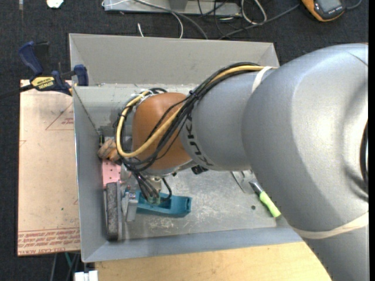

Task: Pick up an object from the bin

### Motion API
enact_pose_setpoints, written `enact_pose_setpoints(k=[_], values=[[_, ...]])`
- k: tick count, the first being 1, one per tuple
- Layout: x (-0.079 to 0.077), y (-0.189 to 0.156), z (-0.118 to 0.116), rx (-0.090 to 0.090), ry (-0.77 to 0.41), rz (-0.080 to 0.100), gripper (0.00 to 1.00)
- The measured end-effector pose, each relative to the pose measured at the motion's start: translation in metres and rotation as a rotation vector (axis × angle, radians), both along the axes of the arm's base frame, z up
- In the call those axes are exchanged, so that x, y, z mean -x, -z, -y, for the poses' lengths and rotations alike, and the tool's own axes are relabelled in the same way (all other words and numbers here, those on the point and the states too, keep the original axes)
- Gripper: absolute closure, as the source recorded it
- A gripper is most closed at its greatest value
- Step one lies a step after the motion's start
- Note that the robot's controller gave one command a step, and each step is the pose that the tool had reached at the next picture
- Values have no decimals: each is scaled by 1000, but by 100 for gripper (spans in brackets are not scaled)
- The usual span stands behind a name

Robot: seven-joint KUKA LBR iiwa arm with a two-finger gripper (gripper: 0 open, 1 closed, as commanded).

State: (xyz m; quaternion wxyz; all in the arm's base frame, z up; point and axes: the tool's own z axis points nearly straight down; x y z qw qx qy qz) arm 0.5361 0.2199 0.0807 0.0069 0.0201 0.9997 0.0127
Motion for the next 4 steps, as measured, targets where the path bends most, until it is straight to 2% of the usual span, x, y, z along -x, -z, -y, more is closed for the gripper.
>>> enact_pose_setpoints(k=[1,2,3,4], values=[[0,9,18,10,-272,5,0],[2,7,34,10,-404,10,0],[18,4,85,3,-179,5,0],[-4,9,109,-2,-163,1,0]])
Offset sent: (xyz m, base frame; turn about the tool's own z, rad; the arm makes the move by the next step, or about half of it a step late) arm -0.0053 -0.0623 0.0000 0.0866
